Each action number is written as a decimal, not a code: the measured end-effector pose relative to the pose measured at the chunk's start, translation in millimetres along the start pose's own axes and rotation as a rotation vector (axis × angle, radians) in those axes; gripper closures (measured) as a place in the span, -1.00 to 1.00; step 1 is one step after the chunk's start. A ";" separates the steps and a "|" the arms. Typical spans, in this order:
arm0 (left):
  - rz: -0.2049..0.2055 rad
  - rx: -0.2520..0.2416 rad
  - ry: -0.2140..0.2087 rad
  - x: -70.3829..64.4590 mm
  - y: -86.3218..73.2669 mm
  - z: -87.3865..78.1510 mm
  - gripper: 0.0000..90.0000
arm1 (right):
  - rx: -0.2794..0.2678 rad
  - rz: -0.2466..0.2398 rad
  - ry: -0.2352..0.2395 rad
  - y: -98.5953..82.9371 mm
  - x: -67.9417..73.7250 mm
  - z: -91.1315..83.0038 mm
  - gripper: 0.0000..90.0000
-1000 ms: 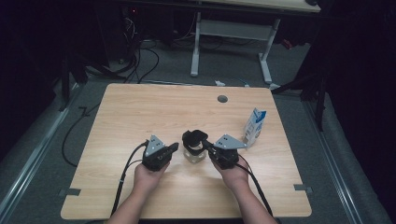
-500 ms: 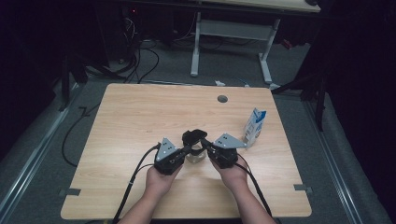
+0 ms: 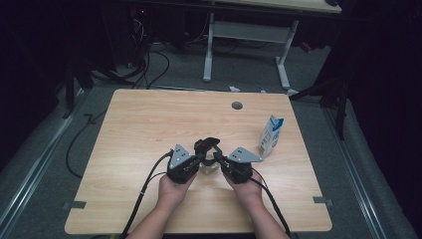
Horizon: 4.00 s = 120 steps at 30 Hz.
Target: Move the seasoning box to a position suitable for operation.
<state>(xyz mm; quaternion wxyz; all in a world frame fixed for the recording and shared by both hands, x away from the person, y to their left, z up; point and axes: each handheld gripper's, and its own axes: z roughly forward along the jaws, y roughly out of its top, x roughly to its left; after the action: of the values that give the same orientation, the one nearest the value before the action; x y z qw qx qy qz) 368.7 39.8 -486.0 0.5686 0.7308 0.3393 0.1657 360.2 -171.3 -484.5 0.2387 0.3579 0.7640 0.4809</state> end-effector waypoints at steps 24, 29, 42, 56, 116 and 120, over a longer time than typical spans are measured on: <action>-0.050 0.003 0.073 14.0 11.0 2.8 0.99 | -0.026 -0.022 0.006 -4.4 1.0 0.6 1.00; -0.057 -0.004 0.075 13.9 14.7 4.8 0.99 | -0.028 -0.020 0.009 -4.9 1.0 0.5 1.00; -0.082 -0.013 0.104 23.2 17.1 7.5 0.99 | -0.038 -0.021 0.009 -6.2 0.7 0.2 1.00; -0.114 -0.017 0.136 33.7 18.7 10.1 1.00 | -0.048 -0.024 0.017 -7.8 -0.4 0.0 1.00; 0.039 0.216 0.192 53.0 -52.4 -63.1 0.41 | 0.073 0.140 -0.201 -39.0 -50.1 -48.0 0.64; 0.015 0.198 0.179 57.4 -51.4 -66.2 0.34 | 0.084 0.167 -0.234 -39.8 -53.2 -52.9 0.60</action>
<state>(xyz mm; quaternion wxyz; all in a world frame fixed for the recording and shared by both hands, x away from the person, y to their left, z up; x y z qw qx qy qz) 352.4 133.0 -523.1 0.4597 0.7684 0.3977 0.2002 343.6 -253.6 -497.0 0.2701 0.4834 0.7179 0.4219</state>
